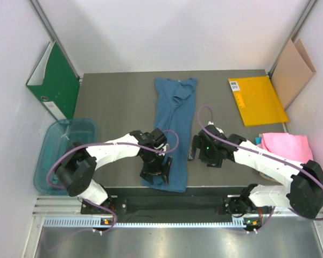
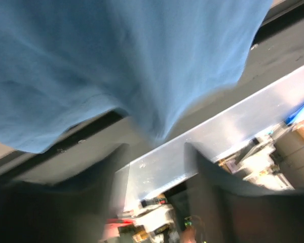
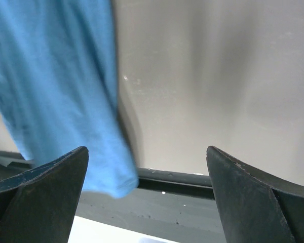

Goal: Fold and stack the t-shirts
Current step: Grab the bottom of the folded rectangular tshirt with both arms

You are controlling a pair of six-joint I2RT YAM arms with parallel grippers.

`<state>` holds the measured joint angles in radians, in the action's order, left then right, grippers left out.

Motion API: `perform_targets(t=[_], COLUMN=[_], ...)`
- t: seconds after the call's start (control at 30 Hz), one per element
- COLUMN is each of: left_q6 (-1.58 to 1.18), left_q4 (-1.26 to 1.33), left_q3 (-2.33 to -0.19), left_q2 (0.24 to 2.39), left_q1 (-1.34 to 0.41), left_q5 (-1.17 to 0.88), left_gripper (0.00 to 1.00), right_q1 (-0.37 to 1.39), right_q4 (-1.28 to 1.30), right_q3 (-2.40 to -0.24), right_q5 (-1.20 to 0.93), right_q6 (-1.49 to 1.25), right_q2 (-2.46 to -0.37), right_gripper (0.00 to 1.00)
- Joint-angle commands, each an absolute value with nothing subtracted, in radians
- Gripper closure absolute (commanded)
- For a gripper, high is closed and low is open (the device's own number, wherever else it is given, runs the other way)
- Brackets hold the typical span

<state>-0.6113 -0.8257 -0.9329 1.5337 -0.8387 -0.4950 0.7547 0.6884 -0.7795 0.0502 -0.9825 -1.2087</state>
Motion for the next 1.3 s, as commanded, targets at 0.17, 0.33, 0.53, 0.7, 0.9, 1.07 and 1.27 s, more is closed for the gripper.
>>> perform_targets(t=[0.17, 0.33, 0.53, 0.7, 0.9, 1.07, 1.27], left_q6=[-0.569, -0.621, -0.673, -0.701, -0.706, -0.701, -0.695], left_q4=[-0.913, -0.959, -0.911, -0.786, -0.69, -0.65, -0.572], left_q3=[-1.035, -0.968, -0.761, -0.658, -0.638, -0.627, -0.6], left_q2=[1.358, 1.191, 1.117, 1.173, 1.272, 1.325, 1.391], left_q1=[-0.839, -0.807, -0.585, -0.499, -0.494, -0.489, -0.489], left_q5=[-0.445, -0.289, -0.331, -0.433, -0.443, -0.434, -0.475], left_gripper=[0.01, 0.01, 0.02, 0.03, 0.19, 0.23, 0.61], right_q1=[0.758, 0.764, 0.813, 0.922, 1.054, 1.089, 1.091], right_q4=[0.583, 0.47, 0.307, 0.31, 0.221, 0.273, 0.25], right_q3=[-0.778, -0.602, -0.402, -0.426, -0.498, -0.555, -0.532], right_q5=[-0.067, -0.179, -0.193, -0.167, -0.173, -0.169, -0.141], right_q6=[-0.963, -1.142, -1.361, -1.382, -1.442, -1.466, -1.479], right_q2=[-1.12, -1.023, -0.862, -0.969, -1.202, -1.281, -1.252], right_gripper=[0.0, 0.0, 0.05, 0.09, 0.29, 0.44, 0.75])
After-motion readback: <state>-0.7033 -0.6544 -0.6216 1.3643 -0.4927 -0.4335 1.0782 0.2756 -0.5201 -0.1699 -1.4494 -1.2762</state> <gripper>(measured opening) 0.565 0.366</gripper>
